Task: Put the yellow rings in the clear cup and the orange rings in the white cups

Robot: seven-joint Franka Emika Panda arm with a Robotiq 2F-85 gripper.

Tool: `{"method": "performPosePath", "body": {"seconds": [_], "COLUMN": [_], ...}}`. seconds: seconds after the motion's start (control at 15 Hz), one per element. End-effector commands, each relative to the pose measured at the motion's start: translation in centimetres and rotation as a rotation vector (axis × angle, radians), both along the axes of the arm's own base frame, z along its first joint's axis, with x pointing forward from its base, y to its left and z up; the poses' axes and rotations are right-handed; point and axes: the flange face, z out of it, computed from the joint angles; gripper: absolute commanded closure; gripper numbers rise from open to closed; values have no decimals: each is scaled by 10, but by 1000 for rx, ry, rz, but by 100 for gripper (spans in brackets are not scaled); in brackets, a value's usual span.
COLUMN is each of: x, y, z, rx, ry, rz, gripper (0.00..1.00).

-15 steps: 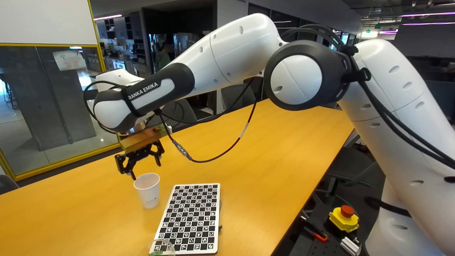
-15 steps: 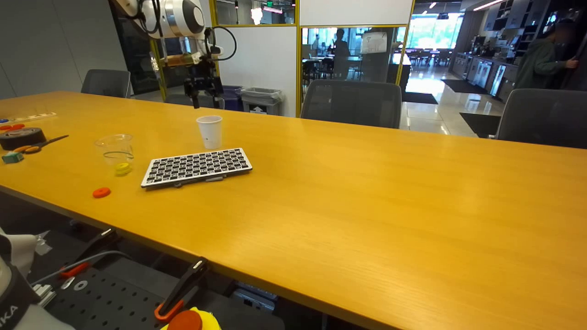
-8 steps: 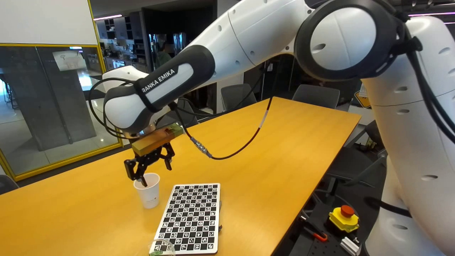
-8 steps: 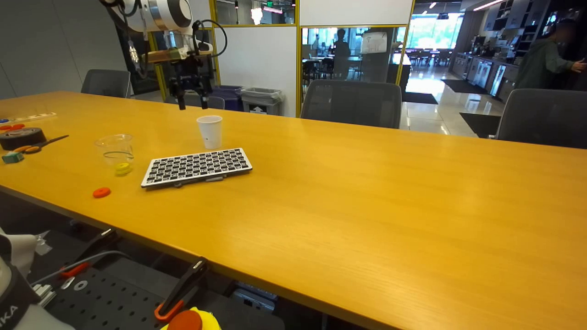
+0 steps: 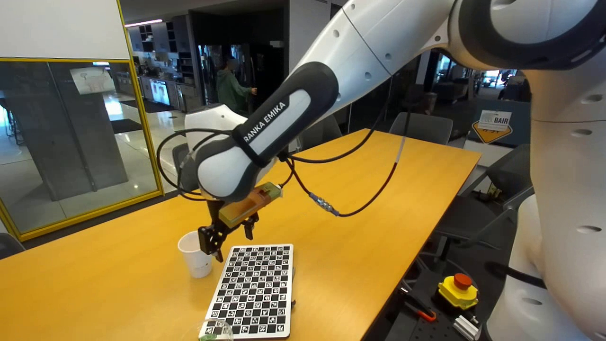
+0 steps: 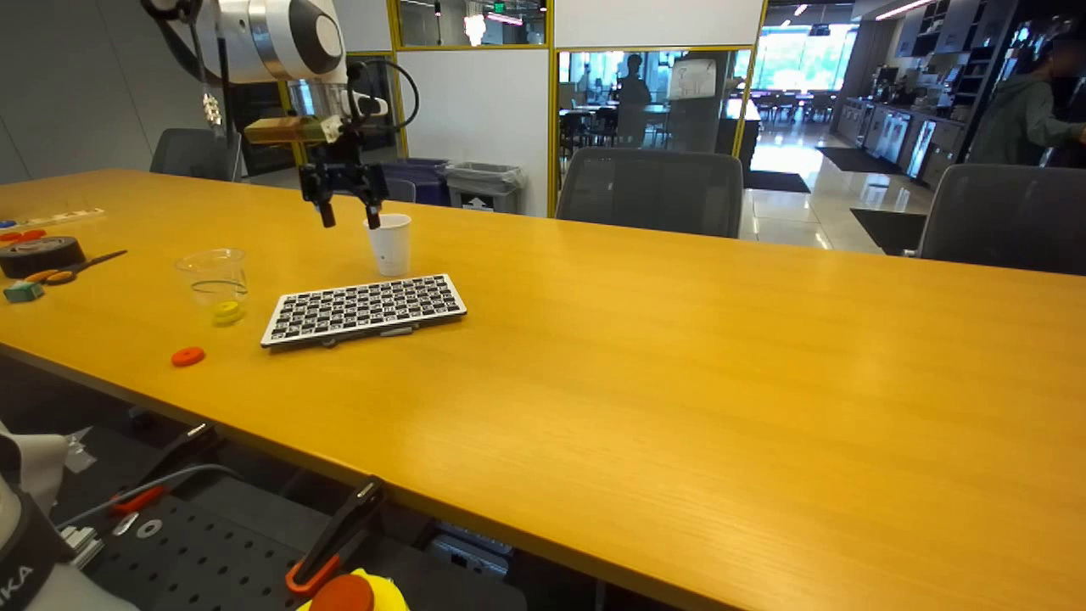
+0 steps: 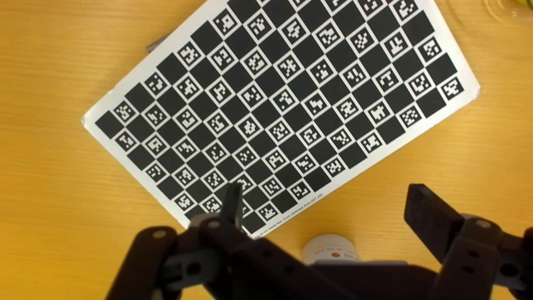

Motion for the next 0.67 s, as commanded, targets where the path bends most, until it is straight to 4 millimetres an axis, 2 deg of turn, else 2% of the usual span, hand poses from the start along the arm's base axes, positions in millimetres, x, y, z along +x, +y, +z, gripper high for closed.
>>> {"method": "performPosePath", "body": {"seconds": [0.0, 0.27, 0.47, 0.6], "x": [-58, -123, -156, -172], "y": [-18, -33, -33, -26], "z": [-9, -30, -36, -36], "rx": [30, 17, 13, 17], "ry": [-31, 9, 18, 17], "rz": [39, 78, 101, 139], "gripper": [0, 0, 0, 0]}}
